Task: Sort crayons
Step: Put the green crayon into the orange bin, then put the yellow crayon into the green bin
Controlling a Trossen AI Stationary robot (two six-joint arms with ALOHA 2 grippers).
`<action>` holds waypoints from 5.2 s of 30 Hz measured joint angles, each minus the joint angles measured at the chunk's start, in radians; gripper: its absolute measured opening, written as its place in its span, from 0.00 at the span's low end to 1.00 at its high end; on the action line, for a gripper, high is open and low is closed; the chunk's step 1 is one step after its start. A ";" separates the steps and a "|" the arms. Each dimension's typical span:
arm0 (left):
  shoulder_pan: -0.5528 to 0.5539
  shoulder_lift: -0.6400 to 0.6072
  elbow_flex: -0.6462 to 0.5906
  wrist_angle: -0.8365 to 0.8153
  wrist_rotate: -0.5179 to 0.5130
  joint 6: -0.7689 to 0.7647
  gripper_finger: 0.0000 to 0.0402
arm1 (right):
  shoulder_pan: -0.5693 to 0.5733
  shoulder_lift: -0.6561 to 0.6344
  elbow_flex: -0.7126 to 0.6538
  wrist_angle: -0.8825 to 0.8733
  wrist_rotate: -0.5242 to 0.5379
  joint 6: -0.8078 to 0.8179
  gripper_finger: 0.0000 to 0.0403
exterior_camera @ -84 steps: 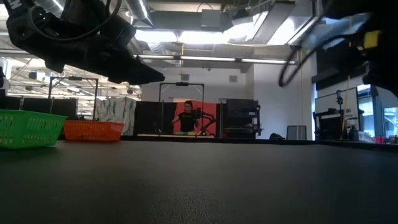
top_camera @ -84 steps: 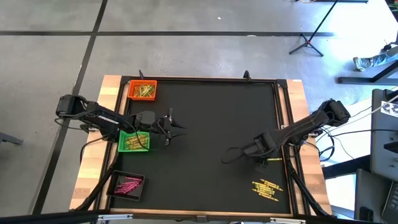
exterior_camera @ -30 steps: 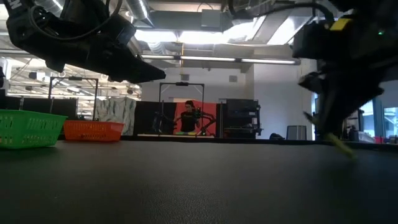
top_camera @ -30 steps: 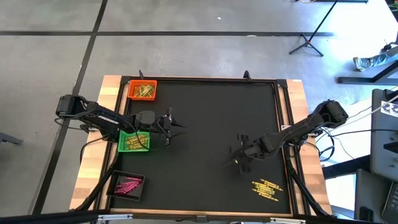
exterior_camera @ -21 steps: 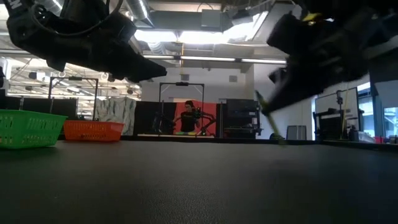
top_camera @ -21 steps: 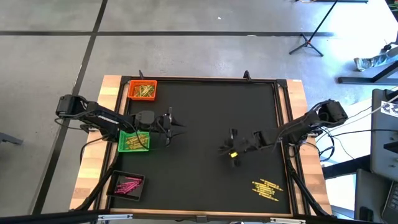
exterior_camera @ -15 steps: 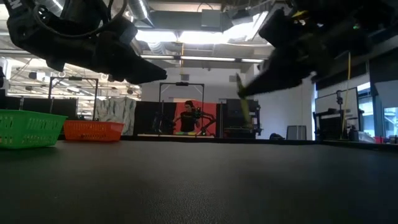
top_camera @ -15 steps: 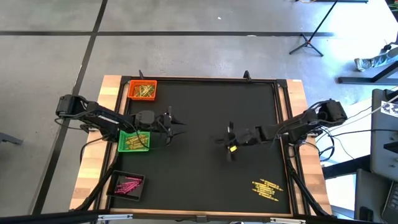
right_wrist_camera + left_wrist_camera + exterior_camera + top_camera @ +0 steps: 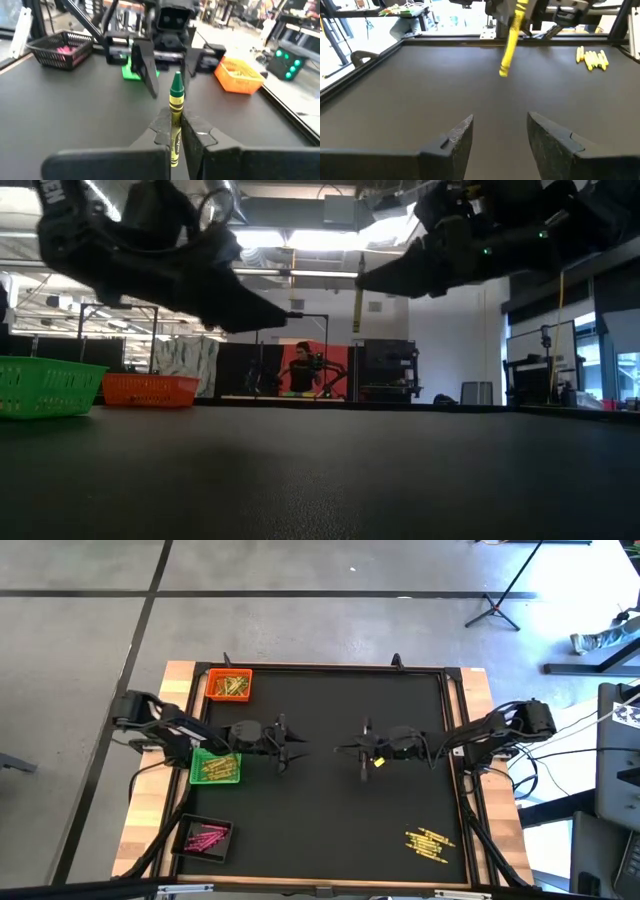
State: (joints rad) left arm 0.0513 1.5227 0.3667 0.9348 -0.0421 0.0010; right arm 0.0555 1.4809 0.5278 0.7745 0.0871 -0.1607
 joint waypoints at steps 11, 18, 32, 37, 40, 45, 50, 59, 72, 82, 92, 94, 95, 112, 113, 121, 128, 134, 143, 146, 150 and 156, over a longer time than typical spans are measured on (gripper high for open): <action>-0.002 0.194 0.228 -0.013 0.058 0.006 0.42 | 0.003 0.125 0.002 0.218 -0.010 -0.004 0.05; -0.016 0.242 0.306 -0.029 0.094 0.009 0.42 | 0.003 0.141 0.023 0.220 -0.010 -0.004 0.05; -0.020 0.238 0.308 -0.040 0.055 0.039 0.03 | 0.003 0.141 0.024 0.212 -0.009 0.008 0.05; -0.019 0.238 0.308 -0.040 0.055 0.036 0.04 | 0.003 0.140 0.024 0.212 0.007 0.055 0.09; -0.019 0.230 0.308 -0.070 0.054 0.033 0.04 | 0.004 0.140 0.024 0.208 0.007 0.056 0.19; -0.018 0.180 0.308 -0.185 0.053 0.051 0.02 | 0.004 0.106 0.024 0.140 -0.009 0.058 0.39; -0.018 0.084 0.308 -0.379 -0.018 0.085 0.02 | 0.004 0.026 0.024 -0.028 -0.011 0.081 0.49; -0.001 -0.145 0.308 -0.770 -0.217 0.113 0.03 | 0.004 -0.036 0.024 -0.276 -0.012 0.181 0.51; 0.193 -0.387 0.308 -1.278 -0.356 -0.045 0.03 | 0.003 -0.005 0.018 -0.328 0.007 0.215 0.51; 0.461 -0.377 0.308 -1.387 -0.455 -0.052 0.03 | 0.003 0.096 0.018 -0.297 0.009 0.217 0.51; 0.742 -0.363 0.308 -1.381 -0.438 -0.028 0.03 | 0.003 0.120 0.018 -0.297 0.010 0.236 0.51; 0.770 -0.339 0.308 -1.382 -0.425 -0.024 0.03 | 0.003 0.120 0.018 -0.297 0.009 0.236 0.51; 0.782 -0.323 0.308 -1.381 -0.424 -0.017 0.03 | 0.003 0.120 0.018 -0.297 0.010 0.236 0.51; 0.854 -0.199 0.308 -1.350 -0.377 0.010 0.15 | 0.003 0.120 0.018 -0.297 0.007 0.247 0.51; 0.854 -0.200 0.308 -1.351 -0.375 0.010 0.18 | 0.003 0.120 0.018 -0.297 0.007 0.247 0.51; 0.792 -0.256 0.308 -1.325 -0.235 0.026 0.25 | 0.003 0.120 0.018 -0.315 0.007 0.246 0.51; 0.611 -0.261 0.294 -1.171 -0.081 0.035 0.25 | 0.004 0.101 0.026 -0.418 -0.049 0.262 0.51; 0.405 -0.261 0.219 -0.932 -0.016 0.029 0.25 | 0.058 0.014 0.078 -0.722 -0.133 0.314 0.51; 0.154 -0.251 0.072 -0.467 -0.012 -0.019 0.25 | 0.242 -0.072 0.241 -1.294 -0.134 0.582 0.51; 0.101 -0.233 0.036 -0.327 -0.017 -0.021 0.25 | 0.326 -0.073 0.287 -1.423 -0.162 0.720 0.51; 0.045 -0.214 0.012 -0.250 -0.021 -0.024 0.25 | 0.438 -0.073 0.323 -1.485 -0.212 0.931 0.51; 0.008 -0.203 0.010 -0.222 -0.050 0.011 0.25 | 0.594 -0.069 0.325 -1.512 -0.264 1.295 0.51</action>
State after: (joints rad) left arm 0.0597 1.3193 0.3767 0.7132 -0.0917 0.0123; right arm 0.6493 1.4121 0.8532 -0.7371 -0.1772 1.1342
